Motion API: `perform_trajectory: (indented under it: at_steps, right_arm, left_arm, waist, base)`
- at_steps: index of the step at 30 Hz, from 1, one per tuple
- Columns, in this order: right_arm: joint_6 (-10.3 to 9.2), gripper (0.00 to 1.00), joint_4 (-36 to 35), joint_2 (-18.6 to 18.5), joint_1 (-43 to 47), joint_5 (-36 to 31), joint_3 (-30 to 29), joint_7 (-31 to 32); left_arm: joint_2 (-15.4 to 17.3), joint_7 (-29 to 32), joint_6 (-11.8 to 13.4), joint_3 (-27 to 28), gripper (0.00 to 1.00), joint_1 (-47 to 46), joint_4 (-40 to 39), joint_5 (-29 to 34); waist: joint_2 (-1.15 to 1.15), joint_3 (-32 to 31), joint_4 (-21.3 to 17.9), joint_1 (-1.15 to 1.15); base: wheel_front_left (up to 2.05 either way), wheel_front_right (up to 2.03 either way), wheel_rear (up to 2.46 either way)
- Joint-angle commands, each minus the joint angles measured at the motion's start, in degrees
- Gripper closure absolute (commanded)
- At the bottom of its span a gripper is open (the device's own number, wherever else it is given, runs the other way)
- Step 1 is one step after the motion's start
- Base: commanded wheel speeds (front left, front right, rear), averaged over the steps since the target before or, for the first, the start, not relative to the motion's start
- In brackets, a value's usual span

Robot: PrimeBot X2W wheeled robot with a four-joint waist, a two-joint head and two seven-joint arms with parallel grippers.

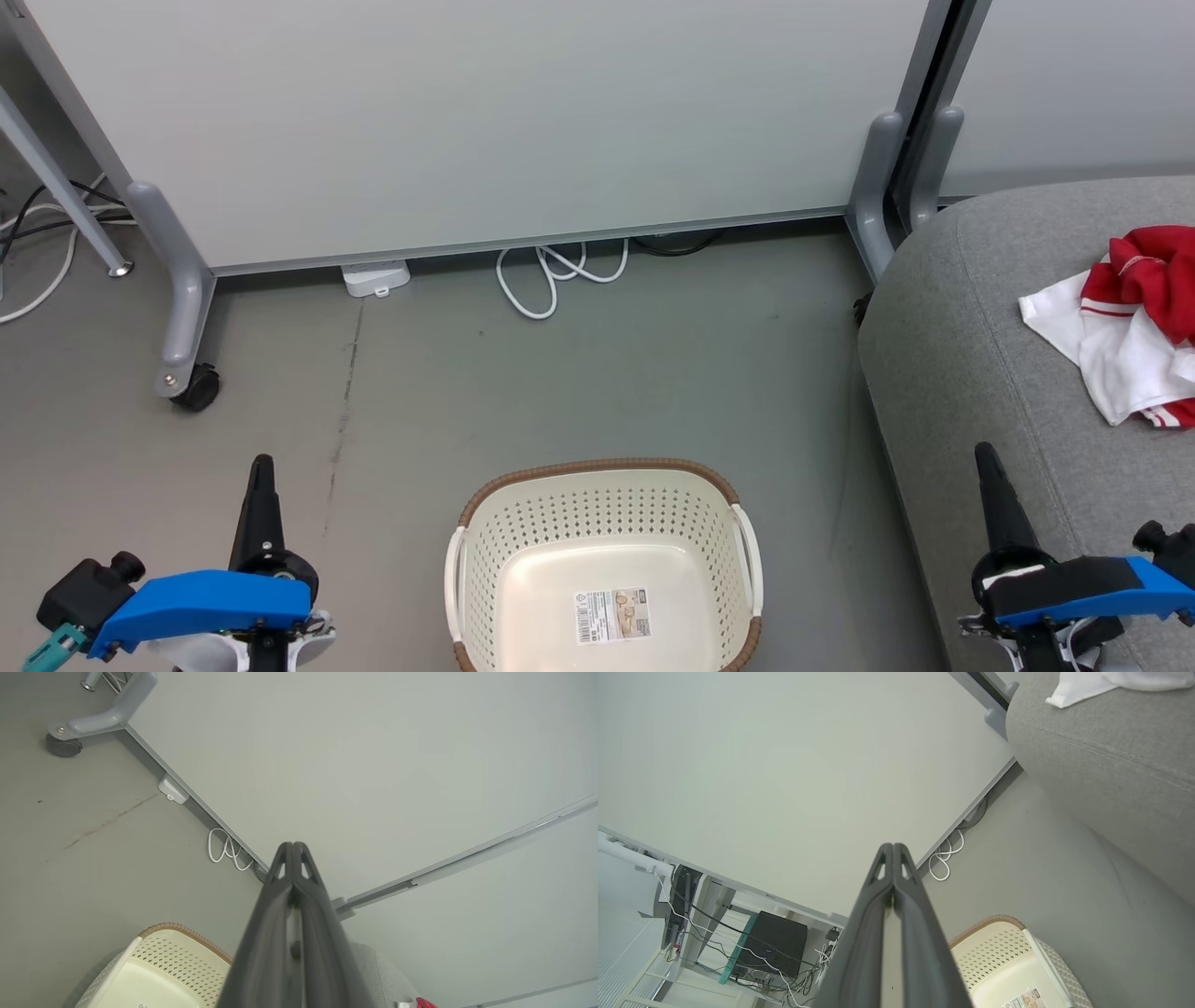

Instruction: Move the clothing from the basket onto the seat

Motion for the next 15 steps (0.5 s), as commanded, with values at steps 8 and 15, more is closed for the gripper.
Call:
perform_trajectory:
  at_steps: [8, 15]
  right_arm:
    - [0.02, 1.0, -0.35, -0.07, -1.47, 6.56, -0.55, 1.57]
    - [0.02, 1.0, -0.27, -0.07, -1.62, 10.79, -0.81, 2.66]
  left_arm:
    - [0.35, 1.55, -0.34, 0.55, 1.0, -1.47, -0.84, -6.24]
    - [0.36, 2.61, -0.38, 0.8, 1.0, -1.61, -0.93, -10.38]
  waist:
    - [0.0, -0.41, -0.31, 0.0]
    - [0.0, -0.74, -0.55, 0.0]
  base:
    - [0.0, 0.0, 0.0]
    - [0.0, 0.0, 0.0]
